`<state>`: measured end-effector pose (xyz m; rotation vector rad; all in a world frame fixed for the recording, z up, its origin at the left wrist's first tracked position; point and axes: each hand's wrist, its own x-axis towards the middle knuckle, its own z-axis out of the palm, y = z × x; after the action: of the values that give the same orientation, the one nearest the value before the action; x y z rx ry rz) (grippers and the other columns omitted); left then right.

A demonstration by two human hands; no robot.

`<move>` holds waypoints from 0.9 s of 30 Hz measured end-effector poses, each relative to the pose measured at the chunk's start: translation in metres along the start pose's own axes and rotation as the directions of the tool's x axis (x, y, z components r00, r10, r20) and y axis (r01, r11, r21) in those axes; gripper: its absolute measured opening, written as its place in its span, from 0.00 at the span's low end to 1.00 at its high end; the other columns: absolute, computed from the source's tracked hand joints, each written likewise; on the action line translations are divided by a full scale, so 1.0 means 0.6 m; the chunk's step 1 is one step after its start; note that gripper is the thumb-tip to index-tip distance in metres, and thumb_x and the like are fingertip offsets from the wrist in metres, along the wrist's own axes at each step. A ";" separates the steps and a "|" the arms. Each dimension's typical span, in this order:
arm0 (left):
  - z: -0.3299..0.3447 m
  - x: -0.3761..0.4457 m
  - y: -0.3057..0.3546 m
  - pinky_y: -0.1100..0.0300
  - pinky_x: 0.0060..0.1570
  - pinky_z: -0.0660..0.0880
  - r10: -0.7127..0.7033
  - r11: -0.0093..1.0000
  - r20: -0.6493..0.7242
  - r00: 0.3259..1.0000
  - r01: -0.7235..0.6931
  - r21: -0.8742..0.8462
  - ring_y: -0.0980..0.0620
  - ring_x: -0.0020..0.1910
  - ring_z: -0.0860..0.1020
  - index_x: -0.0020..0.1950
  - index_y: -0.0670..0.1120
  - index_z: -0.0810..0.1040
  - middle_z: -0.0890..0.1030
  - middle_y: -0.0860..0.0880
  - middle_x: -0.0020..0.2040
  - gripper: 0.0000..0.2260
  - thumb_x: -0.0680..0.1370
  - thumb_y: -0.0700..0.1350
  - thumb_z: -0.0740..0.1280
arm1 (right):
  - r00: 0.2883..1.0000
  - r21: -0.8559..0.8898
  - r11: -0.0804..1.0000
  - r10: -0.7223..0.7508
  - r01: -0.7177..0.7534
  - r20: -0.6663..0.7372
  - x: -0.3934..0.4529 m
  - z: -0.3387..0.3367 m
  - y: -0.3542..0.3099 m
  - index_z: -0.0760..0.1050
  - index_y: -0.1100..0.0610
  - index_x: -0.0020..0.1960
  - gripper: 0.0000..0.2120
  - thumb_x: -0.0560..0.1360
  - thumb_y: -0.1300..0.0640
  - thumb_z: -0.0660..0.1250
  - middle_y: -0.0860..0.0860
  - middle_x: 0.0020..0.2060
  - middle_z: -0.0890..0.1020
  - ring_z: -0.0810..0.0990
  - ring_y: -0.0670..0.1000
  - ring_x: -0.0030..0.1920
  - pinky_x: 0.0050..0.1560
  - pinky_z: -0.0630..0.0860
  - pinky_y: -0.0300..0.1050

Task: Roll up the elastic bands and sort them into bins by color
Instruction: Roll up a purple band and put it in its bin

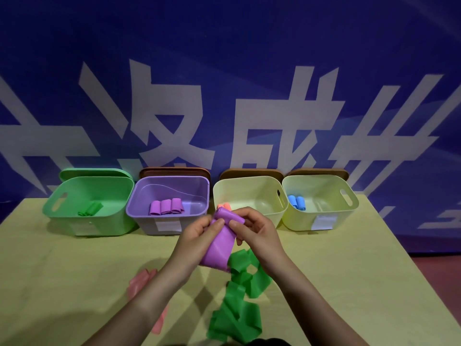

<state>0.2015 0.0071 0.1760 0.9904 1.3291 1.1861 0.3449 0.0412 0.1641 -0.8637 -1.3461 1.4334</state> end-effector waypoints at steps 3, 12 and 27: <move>0.000 0.002 -0.003 0.56 0.44 0.69 0.001 0.999 -0.037 0.999 -0.002 -0.034 0.50 0.41 0.76 0.44 0.46 0.82 0.81 0.47 0.40 0.08 0.78 0.46 0.65 | 0.993 -0.178 0.979 -0.111 0.101 -0.046 0.001 0.003 0.002 0.80 0.54 0.48 0.09 0.74 0.67 0.68 0.48 0.41 0.81 0.78 0.41 0.39 0.37 0.72 0.34; 0.027 0.001 -0.002 0.54 0.48 0.74 0.024 0.989 -0.055 0.998 -0.032 -0.148 0.50 0.45 0.79 0.46 0.52 0.83 0.84 0.50 0.43 0.07 0.77 0.49 0.66 | 0.906 -0.617 0.682 -0.401 0.393 0.134 0.006 -0.027 0.002 0.81 0.56 0.56 0.11 0.75 0.59 0.67 0.49 0.45 0.81 0.76 0.41 0.45 0.47 0.71 0.33; 0.016 0.008 0.001 0.68 0.37 0.71 0.127 0.991 -0.030 0.991 -0.128 -0.033 0.60 0.36 0.77 0.45 0.48 0.77 0.81 0.54 0.37 0.07 0.80 0.40 0.61 | 0.998 -0.290 0.955 -0.065 0.069 0.026 0.003 -0.014 -0.017 0.78 0.47 0.57 0.13 0.75 0.60 0.69 0.50 0.43 0.80 0.78 0.46 0.42 0.47 0.77 0.42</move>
<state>0.2108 0.0131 0.1759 1.0497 1.2779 1.3200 0.3543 0.0448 0.1730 -0.9857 -1.6100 1.2098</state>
